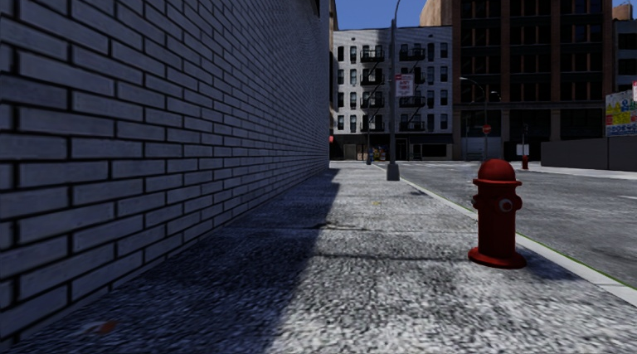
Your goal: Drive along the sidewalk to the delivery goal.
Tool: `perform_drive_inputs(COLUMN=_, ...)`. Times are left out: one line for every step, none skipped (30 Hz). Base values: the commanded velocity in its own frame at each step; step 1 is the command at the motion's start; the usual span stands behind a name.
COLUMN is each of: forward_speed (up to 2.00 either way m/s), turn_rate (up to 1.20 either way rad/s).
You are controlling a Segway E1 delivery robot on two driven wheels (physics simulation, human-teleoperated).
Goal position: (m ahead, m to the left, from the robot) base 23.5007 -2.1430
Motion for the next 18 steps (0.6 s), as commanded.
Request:
perform_drive_inputs(forward_speed=2.00, turn_rate=0.00)
perform_drive_inputs(forward_speed=2.00, turn_rate=-0.09)
perform_drive_inputs(forward_speed=2.00, turn_rate=-0.09)
perform_drive_inputs(forward_speed=2.00, turn_rate=-0.23)
perform_drive_inputs(forward_speed=2.00, turn_rate=-0.28)
perform_drive_inputs(forward_speed=2.00, turn_rate=-0.29)
perform_drive_inputs(forward_speed=2.00, turn_rate=-0.29)
perform_drive_inputs(forward_speed=2.00, turn_rate=-0.30)
perform_drive_inputs(forward_speed=2.00, turn_rate=-0.30)
perform_drive_inputs(forward_speed=2.00, turn_rate=-0.30)
perform_drive_inputs(forward_speed=2.00, turn_rate=-0.30)
perform_drive_inputs(forward_speed=2.00, turn_rate=-0.28)
perform_drive_inputs(forward_speed=2.00, turn_rate=-0.19)
perform_drive_inputs(forward_speed=2.00, turn_rate=-0.19)
perform_drive_inputs(forward_speed=2.00, turn_rate=-0.06)
perform_drive_inputs(forward_speed=2.00, turn_rate=0.00)
perform_drive_inputs(forward_speed=2.00, turn_rate=0.00)
perform_drive_inputs(forward_speed=2.00, turn_rate=0.00)
